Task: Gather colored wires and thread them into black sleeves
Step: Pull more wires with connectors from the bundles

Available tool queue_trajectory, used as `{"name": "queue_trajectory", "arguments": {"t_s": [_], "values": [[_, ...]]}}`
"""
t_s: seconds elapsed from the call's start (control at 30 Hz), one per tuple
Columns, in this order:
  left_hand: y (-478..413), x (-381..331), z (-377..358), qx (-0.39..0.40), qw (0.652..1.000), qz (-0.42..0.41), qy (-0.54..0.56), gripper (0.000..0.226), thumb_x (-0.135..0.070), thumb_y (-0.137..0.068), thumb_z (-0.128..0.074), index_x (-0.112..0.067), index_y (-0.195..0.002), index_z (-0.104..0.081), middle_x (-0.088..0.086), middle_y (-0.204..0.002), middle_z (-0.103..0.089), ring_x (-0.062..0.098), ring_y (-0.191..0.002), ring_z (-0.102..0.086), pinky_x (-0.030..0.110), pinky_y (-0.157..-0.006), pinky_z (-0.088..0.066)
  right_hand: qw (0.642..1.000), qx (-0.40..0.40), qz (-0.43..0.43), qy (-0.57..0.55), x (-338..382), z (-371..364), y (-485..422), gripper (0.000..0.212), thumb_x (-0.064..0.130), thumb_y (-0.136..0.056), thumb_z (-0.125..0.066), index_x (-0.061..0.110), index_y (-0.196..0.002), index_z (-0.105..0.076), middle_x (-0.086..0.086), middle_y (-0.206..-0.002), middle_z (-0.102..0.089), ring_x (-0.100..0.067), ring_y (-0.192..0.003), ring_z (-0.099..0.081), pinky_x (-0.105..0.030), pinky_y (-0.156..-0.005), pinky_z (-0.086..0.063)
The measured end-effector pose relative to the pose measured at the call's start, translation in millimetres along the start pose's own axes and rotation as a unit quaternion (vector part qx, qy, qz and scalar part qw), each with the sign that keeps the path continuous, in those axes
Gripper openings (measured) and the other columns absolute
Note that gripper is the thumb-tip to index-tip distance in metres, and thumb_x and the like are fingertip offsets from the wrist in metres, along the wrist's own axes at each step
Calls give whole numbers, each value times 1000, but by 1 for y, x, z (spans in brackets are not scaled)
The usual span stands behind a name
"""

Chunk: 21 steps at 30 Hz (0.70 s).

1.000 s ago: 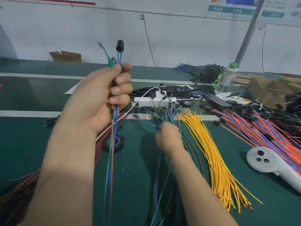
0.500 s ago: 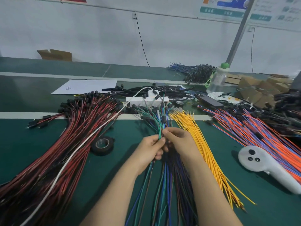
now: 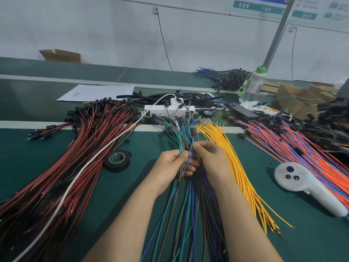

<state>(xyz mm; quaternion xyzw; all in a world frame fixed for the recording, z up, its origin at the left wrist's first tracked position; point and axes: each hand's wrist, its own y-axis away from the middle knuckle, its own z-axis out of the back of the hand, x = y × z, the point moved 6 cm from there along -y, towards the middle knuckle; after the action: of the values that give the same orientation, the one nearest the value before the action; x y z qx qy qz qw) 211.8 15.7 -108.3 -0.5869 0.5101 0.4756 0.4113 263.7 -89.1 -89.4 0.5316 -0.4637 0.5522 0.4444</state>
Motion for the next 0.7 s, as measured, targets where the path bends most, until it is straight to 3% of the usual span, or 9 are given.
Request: {"name": "queue_trajectory", "arguments": {"t_s": [0.13, 0.23, 0.33, 0.4, 0.47, 0.53, 0.57, 0.63, 0.7], "values": [[-1, 1, 1, -10, 1000, -2, -2, 17, -10, -97, -49, -8, -87, -62, 2, -66, -69, 7, -53, -61, 17, -52, -49, 1000, 5, 13, 5, 3, 1, 0, 11, 5, -92, -58, 12, -84, -54, -2, -59, -49, -14, -49, -44, -24, -51, -38], [-1, 1, 1, -19, 1000, -7, 0, 15, -8, -96, -50, -8, -87, -61, -1, -61, -67, 6, -51, -60, 17, -50, -49, 999, -11, 27, 23, 5, 2, 0, 18, 3, -91, -58, 18, -87, -49, -5, -67, -54, -18, -54, -49, -29, -56, -43], [0, -1, 0, -35, 998, -34, -26, 18, -7, -96, -50, -11, -83, -62, -3, -58, -65, 6, -49, -57, 18, -49, -48, 983, -27, 79, 164, 13, 1, 1, 11, 15, -90, -62, 17, -80, -59, 0, -76, -61, -15, -68, -56, -29, -67, -45], [-1, -1, 0, -51, 994, -59, -77, 19, -7, -95, -52, -13, -81, -63, -6, -56, -62, 6, -46, -55, 21, -48, -48, 970, -30, 88, 223, 15, 1, 2, 17, 25, -88, -66, 17, -74, -62, 4, -73, -63, -9, -68, -56, -22, -60, -41], [-1, 0, -2, -66, 984, -77, -148, 22, -10, -94, -54, -17, -75, -62, -7, -52, -59, 6, -44, -53, 23, -49, -48, 968, -26, 63, 243, 13, 3, 2, 23, 27, -87, -68, 18, -68, -60, -1, -72, -67, -14, -66, -59, -24, -59, -43], [0, 1, -3, -76, 974, -89, -195, 24, -11, -93, -54, -18, -70, -61, -7, -52, -57, 4, -41, -52, 22, -47, -49, 971, -12, 27, 237, 9, 6, 1, 28, 25, -87, -68, 16, -62, -62, -8, -68, -69, -19, -63, -61, -29, -63, -48], [1, 1, -4, -76, 971, -95, -206, 24, -11, -93, -54, -17, -71, -61, -7, -53, -57, 3, -41, -51, 20, -46, -48, 976, -5, 10, 219, 7, 7, 2, 30, 23, -88, -67, 14, -59, -63, -6, -61, -67, -15, -55, -59, -27, -58, -48], [1, -2, -7, -71, 971, -99, -208, 23, -11, -94, -52, -19, -74, -61, -8, -55, -58, 1, -40, -49, 17, -43, -46, 990, 10, -10, 138, 6, 7, 4, 35, 17, -89, -64, 13, -55, -61, 1, -44, -56, -10, -41, -48, -19, -43, -41], [0, -4, -5, -67, 982, -80, -157, 26, -16, -98, -47, -19, -76, -62, -9, -53, -60, 1, -40, -45, 16, -41, -42, 999, 26, 5, 34, 8, 3, 4, 36, 12, -91, -60, 13, -55, -57, 1, -44, -48, -16, -40, -43, -21, -43, -37]]}}
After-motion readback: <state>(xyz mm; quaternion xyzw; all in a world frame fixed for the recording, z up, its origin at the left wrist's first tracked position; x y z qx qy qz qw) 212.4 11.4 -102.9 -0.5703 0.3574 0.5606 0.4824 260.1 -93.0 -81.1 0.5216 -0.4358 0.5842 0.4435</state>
